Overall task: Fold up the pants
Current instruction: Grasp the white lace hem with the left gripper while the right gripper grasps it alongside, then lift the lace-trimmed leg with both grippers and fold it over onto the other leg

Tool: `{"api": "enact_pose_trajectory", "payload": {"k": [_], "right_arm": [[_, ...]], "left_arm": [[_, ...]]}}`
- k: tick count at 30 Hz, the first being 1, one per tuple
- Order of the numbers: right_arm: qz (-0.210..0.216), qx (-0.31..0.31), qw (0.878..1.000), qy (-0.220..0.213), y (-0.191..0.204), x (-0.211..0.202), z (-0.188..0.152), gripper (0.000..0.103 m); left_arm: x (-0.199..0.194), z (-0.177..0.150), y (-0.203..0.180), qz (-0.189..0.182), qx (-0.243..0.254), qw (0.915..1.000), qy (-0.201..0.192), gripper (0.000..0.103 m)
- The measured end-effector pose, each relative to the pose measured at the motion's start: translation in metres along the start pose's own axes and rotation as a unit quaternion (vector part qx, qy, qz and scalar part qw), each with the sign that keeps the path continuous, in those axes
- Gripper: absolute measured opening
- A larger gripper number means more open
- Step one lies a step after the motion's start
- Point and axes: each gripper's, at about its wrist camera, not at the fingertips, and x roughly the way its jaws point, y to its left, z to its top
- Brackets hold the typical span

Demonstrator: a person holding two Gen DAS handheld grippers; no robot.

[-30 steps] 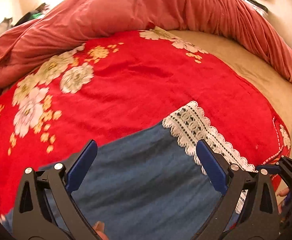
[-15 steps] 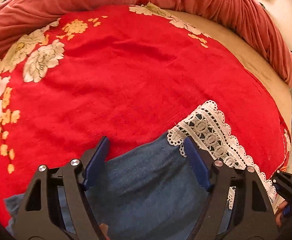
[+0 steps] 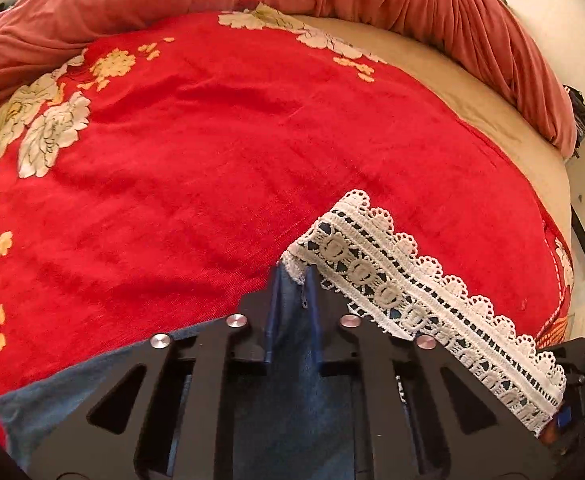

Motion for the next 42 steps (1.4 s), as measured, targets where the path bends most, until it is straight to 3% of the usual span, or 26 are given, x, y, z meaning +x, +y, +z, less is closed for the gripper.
{"api": "enact_pose_trajectory", "payload": {"k": [9, 15, 23, 27, 31, 33, 36, 39, 42], "right_arm": [[0.008, -0.082, 0.996, -0.023, 0.057, -0.012, 0.019, 0.026], [0.015, -0.148, 0.989, -0.021, 0.108, -0.006, 0.025, 0.026], [0.024, -0.227, 0.973, 0.020, 0.173, 0.039, 0.017, 0.026], [0.008, -0.273, 0.960, 0.059, 0.203, 0.078, -0.001, 0.026], [0.002, -0.310, 0.946, 0.090, 0.228, 0.101, -0.023, 0.026], [-0.013, -0.335, 0.937, 0.095, 0.239, 0.110, -0.030, 0.026], [-0.029, -0.359, 0.928, 0.098, 0.246, 0.113, -0.037, 0.028], [-0.025, -0.367, 0.924, 0.107, 0.252, 0.112, -0.040, 0.037], [0.000, -0.369, 0.923, 0.106, 0.258, 0.102, -0.040, 0.049]], "left_arm": [[-0.057, -0.006, 0.018, -0.048, -0.044, 0.9957, -0.066, 0.004], [-0.096, -0.022, 0.047, -0.056, -0.084, 0.9885, -0.113, 0.004], [-0.128, -0.078, 0.114, -0.033, -0.171, 0.9737, -0.147, 0.005], [-0.142, -0.112, 0.146, 0.046, -0.214, 0.9638, -0.153, 0.006], [-0.168, -0.151, 0.180, 0.066, -0.272, 0.9421, -0.186, 0.012], [-0.180, -0.176, 0.201, 0.043, -0.318, 0.9237, -0.210, 0.013], [-0.185, -0.193, 0.218, 0.017, -0.354, 0.9084, -0.222, 0.016], [-0.183, -0.199, 0.224, -0.010, -0.367, 0.9030, -0.223, 0.019], [-0.176, -0.195, 0.220, -0.045, -0.366, 0.9033, -0.220, 0.023]]}}
